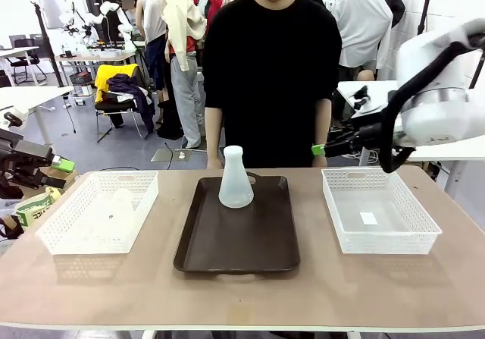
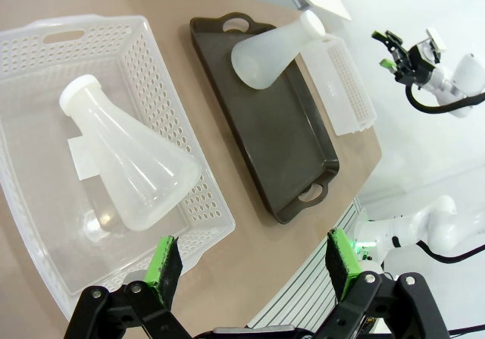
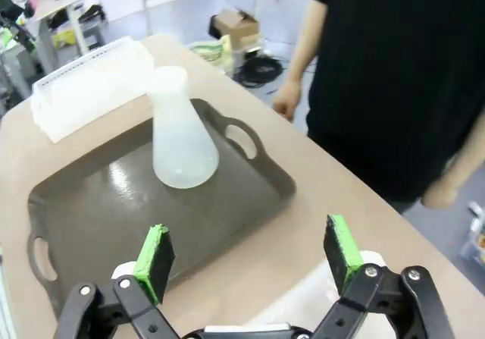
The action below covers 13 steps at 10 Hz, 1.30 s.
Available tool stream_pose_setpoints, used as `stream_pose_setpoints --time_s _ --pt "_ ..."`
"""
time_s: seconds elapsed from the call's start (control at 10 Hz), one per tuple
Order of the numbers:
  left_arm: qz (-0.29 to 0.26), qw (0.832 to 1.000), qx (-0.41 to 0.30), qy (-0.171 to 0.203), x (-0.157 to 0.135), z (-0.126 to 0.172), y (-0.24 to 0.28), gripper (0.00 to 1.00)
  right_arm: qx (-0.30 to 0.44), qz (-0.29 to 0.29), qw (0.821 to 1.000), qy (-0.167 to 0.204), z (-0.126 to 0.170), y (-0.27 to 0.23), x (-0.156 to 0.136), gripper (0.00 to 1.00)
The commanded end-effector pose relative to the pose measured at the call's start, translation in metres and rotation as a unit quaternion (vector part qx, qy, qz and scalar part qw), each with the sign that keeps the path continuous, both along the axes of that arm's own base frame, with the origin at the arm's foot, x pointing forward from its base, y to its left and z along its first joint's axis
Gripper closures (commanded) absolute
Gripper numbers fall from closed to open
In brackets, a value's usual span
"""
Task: Prepare the laboratory tools.
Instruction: Pick up the Big flask that the person points to.
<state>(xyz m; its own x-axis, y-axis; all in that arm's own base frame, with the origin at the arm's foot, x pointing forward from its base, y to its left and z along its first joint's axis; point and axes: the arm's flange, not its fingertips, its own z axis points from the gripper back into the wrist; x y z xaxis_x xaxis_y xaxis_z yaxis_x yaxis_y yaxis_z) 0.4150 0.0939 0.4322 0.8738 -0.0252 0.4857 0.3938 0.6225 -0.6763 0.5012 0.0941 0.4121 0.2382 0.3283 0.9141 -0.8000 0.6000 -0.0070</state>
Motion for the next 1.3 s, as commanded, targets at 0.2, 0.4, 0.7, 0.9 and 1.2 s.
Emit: stream_pose_setpoints --time_s 0.2,0.4,0.7,0.9,1.2 --pt "-0.001 1.000 -0.009 -0.003 0.000 0.001 0.000 0.00 0.036 -0.114 0.992 -0.027 -0.021 -0.051 -0.048 0.00" --pt "-0.001 1.000 -0.009 -0.003 0.000 0.001 0.000 0.00 0.055 -0.143 0.988 -0.013 -0.034 -0.070 -0.059 0.00" --pt "-0.001 1.000 -0.009 -0.003 0.000 0.001 0.000 0.00 0.061 -0.140 0.988 -0.018 -0.038 -0.078 -0.051 0.00" --pt "-0.001 1.000 -0.009 -0.003 0.000 0.001 0.000 0.00 0.057 -0.137 0.988 -0.031 -0.034 -0.077 -0.045 0.00" --pt "-0.001 1.000 -0.009 -0.003 0.000 0.001 0.000 0.00 0.055 -0.137 0.989 -0.005 -0.030 -0.083 -0.054 0.00"
